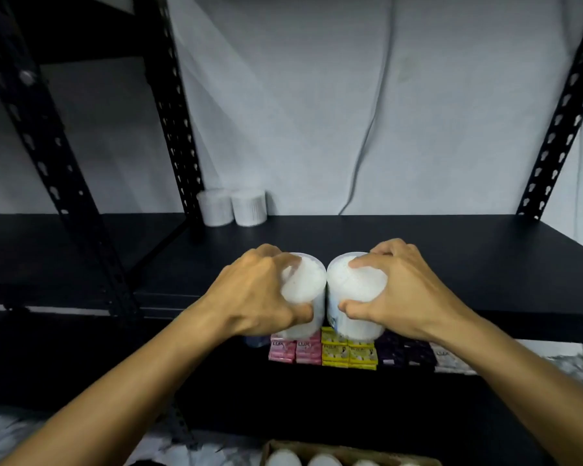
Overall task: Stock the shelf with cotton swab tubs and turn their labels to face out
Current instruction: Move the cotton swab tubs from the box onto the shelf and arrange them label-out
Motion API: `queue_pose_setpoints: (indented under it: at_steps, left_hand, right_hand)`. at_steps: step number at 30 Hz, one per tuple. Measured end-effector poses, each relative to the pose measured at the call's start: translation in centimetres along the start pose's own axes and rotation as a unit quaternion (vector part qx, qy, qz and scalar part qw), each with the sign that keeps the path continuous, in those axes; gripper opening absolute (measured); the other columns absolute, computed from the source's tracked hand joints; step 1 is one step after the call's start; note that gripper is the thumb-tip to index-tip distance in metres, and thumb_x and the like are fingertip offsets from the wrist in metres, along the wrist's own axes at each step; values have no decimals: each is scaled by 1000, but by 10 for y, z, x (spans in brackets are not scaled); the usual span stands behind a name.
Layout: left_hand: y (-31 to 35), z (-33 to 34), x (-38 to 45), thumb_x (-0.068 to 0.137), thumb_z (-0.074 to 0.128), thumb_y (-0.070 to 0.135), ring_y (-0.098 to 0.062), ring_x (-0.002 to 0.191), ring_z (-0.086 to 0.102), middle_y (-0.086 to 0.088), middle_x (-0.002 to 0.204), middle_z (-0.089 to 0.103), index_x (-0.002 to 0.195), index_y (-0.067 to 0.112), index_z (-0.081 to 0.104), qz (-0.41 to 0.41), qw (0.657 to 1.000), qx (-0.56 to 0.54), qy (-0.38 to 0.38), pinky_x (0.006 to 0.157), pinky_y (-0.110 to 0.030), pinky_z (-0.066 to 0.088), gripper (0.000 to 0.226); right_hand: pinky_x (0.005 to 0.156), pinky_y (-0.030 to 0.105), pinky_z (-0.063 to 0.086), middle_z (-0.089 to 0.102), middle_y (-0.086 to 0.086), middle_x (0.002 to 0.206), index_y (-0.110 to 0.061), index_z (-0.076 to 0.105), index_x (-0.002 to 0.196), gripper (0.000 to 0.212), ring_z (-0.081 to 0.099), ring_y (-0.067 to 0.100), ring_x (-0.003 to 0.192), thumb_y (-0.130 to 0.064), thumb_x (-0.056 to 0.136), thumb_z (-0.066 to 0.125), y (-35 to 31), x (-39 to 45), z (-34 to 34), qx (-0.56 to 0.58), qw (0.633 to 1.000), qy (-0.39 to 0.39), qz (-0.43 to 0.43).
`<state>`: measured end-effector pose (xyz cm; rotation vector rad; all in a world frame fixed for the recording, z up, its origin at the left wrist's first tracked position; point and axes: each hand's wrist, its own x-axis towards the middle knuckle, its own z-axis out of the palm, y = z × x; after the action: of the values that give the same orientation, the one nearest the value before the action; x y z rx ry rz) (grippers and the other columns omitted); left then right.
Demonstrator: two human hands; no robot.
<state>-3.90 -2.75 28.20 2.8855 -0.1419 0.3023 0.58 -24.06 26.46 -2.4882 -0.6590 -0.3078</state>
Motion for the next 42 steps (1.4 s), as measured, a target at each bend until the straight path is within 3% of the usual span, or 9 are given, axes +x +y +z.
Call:
queue_pose_setpoints:
  at_steps: [13, 23, 26, 29, 32, 37, 42]
  left_hand:
    - [-33, 11, 66, 62, 64, 63, -21, 127, 45, 2, 143, 43, 142, 29, 44, -71, 997, -8, -20, 95, -36, 44, 89]
    - [-53, 16, 84, 65, 63, 68, -19, 131, 41, 3, 146, 38, 143, 33, 41, -76, 996, -25, -25, 101, -40, 43, 89]
    - [-57, 23, 76, 60, 63, 78, -18, 136, 37, 6, 153, 25, 146, 39, 31, -80, 995, -57, -11, 105, -43, 42, 100]
    - [-61, 34, 57, 63, 68, 76, -18, 140, 32, 7, 157, 16, 149, 38, 21, -97, 991, -82, 51, 108, -44, 40, 105]
    - [-58, 46, 37, 70, 71, 66, -21, 136, 36, 3, 154, 23, 148, 38, 23, -121, 981, -98, 115, 107, -41, 41, 96]
    - [-45, 63, 32, 77, 70, 57, -23, 127, 47, 0, 144, 43, 147, 34, 32, -139, 974, -110, 144, 104, -36, 41, 83]
    - [-45, 67, 44, 84, 68, 49, -23, 122, 52, -2, 139, 50, 146, 31, 37, -138, 970, -114, 164, 100, -33, 40, 71]
  right_hand:
    - [97, 28, 38, 43, 3, 120, -23, 59, 124, 69, 33, 20, 120, -48, 63, 78, 5, 74, 34, 24, 998, 14, 60]
    - [98, 27, 37, 39, -4, 120, -27, 56, 126, 71, 30, 14, 119, -57, 64, 75, 10, 92, 50, 42, 996, 41, 64]
    - [102, 32, 37, 31, -5, 135, -34, 47, 132, 80, 24, 13, 129, -60, 62, 75, 15, 86, 48, 50, 997, 22, 61]
    - [109, 37, 32, 15, -6, 149, -41, 33, 140, 92, 17, 15, 138, -56, 61, 78, 25, 74, 45, 76, 996, 16, 53]
    - [110, 38, 32, 11, -7, 150, -41, 30, 142, 92, 20, 14, 138, -49, 65, 79, 34, 59, 48, 69, 996, 22, 47]
    - [101, 35, 44, 32, -9, 131, -38, 32, 142, 80, 43, 14, 117, -41, 75, 75, 37, 51, 57, 96, 993, 32, 62]
    - [98, 37, 46, 36, -6, 128, -34, 37, 140, 72, 48, 16, 113, -35, 78, 74, 34, 61, 68, 108, 991, 47, 66]
